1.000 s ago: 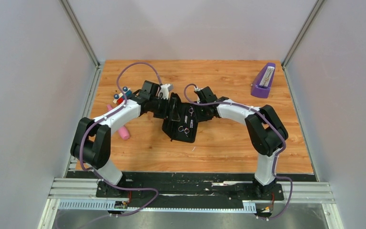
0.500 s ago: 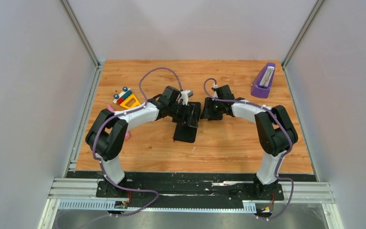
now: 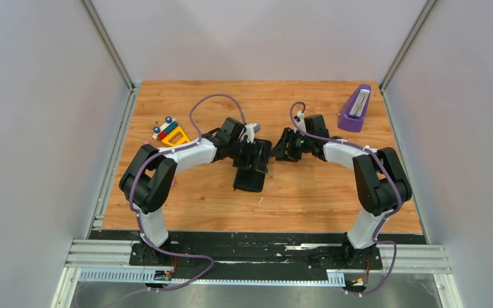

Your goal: Sort the hair-cutting tools

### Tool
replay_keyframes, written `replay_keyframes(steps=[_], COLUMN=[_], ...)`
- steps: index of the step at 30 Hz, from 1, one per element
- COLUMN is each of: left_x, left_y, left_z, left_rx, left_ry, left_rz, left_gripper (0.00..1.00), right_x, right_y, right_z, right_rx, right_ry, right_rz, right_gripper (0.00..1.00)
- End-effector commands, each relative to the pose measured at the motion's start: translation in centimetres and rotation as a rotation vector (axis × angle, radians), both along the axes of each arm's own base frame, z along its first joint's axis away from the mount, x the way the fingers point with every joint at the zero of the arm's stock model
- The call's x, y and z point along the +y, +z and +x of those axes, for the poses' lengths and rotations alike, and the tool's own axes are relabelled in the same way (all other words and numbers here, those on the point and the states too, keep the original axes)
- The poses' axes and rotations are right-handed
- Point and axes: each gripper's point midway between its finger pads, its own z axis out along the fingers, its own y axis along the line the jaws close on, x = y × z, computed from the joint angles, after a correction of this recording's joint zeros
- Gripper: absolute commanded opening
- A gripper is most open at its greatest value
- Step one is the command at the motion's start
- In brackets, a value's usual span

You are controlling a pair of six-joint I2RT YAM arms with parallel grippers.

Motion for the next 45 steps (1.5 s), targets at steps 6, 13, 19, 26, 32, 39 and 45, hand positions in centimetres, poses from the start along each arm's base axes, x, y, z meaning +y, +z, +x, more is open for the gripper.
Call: replay_keyframes(steps=[6, 13, 19, 26, 32, 39, 45], left_x=[-0.4, -0.5, 2.5, 8.0, 7.3, 5.4, 5.2], left_y=[1.3, 2.6, 3.0, 1.1, -0.7, -2.5, -3.6], left_z=[1.0, 1.3, 3.4, 6.9, 8.8, 9.3, 7.1], left_rx=[-0.027, -0.034, -0.044, -0.125, -0.077, 0.001, 0.069], left_ry=[0.031, 0.036, 0.13, 0.29, 0.272, 0.201, 0.174], left_rz=[-0.015, -0.034, 0.019, 0.243, 0.217, 0.152, 0.112], left_gripper=[0.87, 0.89, 0.91, 0.84, 0.73, 0.63, 0.57], right_x=[2.6, 2.8, 2.5, 2.5, 2.3, 2.3, 2.5], right_y=[-0.5, -2.7, -3.7, -3.5, -3.5, -2.9, -2.5], right_z=[1.1, 1.4, 1.3, 1.4, 1.7, 2.6, 3.2], right_rx=[0.016, 0.06, 0.068, 0.056, 0.052, 0.02, 0.018], right_ry=[0.061, 0.065, 0.064, 0.073, 0.074, 0.07, 0.076], right_rz=[0.13, 0.125, 0.098, 0.085, 0.072, 0.059, 0.046], right_gripper=[0.27, 0.12, 0.09, 0.09, 0.09, 0.08, 0.07])
